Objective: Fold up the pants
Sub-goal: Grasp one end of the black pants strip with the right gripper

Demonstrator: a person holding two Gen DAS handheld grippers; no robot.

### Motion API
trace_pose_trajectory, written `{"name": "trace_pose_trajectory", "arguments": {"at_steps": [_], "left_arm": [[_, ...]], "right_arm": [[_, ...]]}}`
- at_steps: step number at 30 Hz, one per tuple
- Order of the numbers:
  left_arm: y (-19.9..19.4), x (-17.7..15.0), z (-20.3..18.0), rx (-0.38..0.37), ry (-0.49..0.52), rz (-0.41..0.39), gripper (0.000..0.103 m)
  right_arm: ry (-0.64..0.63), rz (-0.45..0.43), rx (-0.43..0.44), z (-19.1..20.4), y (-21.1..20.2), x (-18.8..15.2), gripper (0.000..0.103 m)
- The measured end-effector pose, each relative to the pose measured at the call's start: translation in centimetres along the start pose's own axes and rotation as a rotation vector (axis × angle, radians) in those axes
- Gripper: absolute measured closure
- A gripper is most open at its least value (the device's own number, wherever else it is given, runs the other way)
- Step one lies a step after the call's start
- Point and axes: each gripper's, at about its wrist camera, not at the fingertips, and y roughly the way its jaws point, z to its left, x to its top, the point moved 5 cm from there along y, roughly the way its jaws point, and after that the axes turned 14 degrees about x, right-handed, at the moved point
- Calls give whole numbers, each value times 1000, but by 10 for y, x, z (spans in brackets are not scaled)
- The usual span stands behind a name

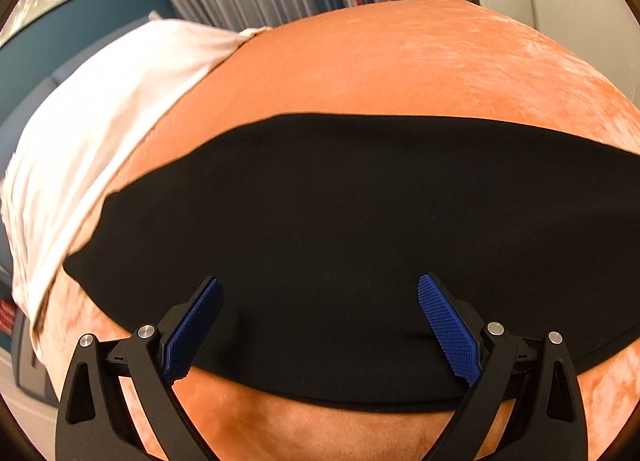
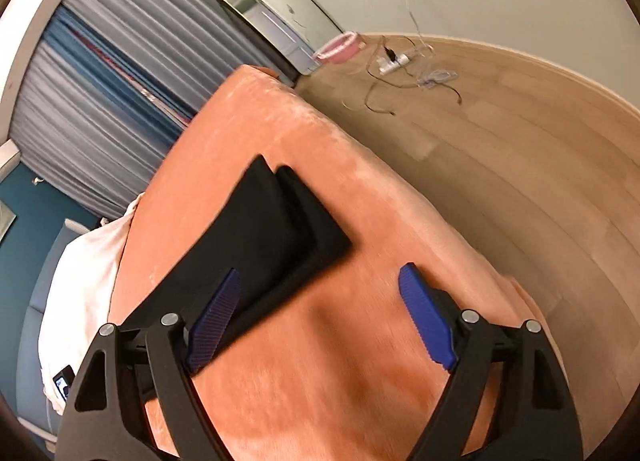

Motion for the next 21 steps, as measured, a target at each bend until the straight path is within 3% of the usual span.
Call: {"name": "trace_pose_trajectory", "arguments": {"at_steps": [3, 5, 9, 16, 17, 18, 19, 21], "left_arm": [[0, -6, 2, -15, -28, 29, 7], [0, -4, 1, -7, -33, 29, 7], [-8, -6, -4, 24, -22, 4, 7], [-11, -5, -4, 28, -6, -29, 7], [-13, -7, 0, 23, -11, -26, 7], [-14, -8, -1, 4, -16, -18, 7], [-15, -9, -2, -32, -17, -5, 7], [-18, -15, -8, -101, -4, 29, 7]], "right_arm": [[7, 18, 38, -2, 8, 16, 33], [-23, 41, 34, 7, 20, 20, 33], [-174, 68, -81, 18, 15, 10, 33], [-66, 56, 26, 8, 18, 21, 37], [-56, 52, 39, 9, 21, 23, 40], [-49, 41, 52, 10, 23, 26, 53], [-38, 21, 56, 9, 24, 30, 86], [23, -41, 114, 8, 14, 37, 86]]}}
